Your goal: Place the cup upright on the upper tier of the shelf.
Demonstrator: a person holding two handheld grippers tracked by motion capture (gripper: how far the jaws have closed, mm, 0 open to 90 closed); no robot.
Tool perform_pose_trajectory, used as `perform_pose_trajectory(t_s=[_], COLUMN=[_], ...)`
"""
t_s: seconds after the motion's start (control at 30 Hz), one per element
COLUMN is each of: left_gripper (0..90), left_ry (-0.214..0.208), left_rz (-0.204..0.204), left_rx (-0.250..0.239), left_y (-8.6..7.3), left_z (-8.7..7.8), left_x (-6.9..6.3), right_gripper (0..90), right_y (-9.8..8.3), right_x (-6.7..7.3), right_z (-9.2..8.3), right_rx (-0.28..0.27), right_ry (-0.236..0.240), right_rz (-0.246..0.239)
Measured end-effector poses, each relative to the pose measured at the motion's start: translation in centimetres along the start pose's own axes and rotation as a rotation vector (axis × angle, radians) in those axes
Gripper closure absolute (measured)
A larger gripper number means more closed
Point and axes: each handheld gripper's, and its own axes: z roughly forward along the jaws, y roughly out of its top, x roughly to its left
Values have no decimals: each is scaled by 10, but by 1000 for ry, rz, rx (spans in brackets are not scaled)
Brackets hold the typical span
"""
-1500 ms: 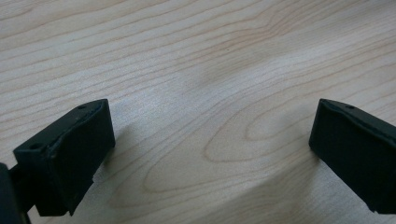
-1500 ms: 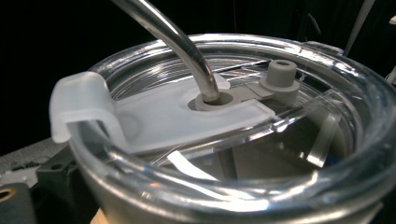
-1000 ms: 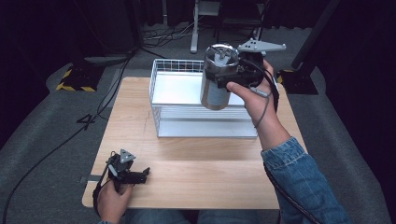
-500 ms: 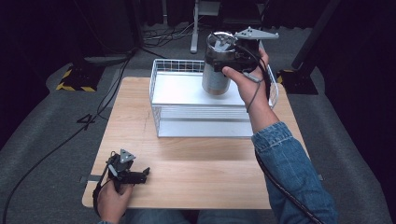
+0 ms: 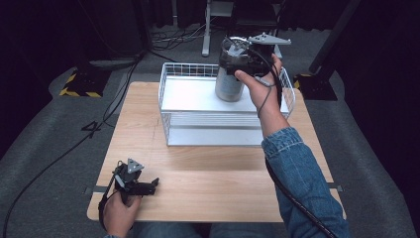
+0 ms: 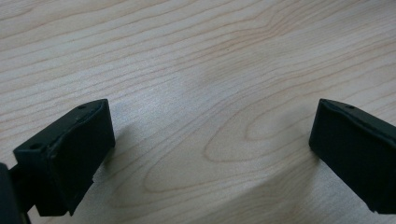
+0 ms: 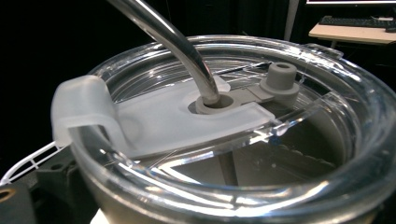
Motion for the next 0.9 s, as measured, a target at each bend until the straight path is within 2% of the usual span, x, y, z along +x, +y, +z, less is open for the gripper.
perform_pose_trajectory(t_s=[0.2,0.53,0.8,0.9], left_gripper=[5,5,5,5], left_ry=[0,0,0,0], left_rz=[-1,0,0,1], left_rx=[0,-1,-1,0], left_y=[0,0,0,0], left_z=[0,0,0,0], left_x=[0,0,0,0], right_gripper=[34,30,23,1], right_y=[-5,-9,-8,-8], right_x=[-2,-4,-2,-4], right_z=[4,6,7,7], right_rx=[20,13,12,27], right_ry=[2,23,11,34], right_rz=[-7,-29,-28,-50])
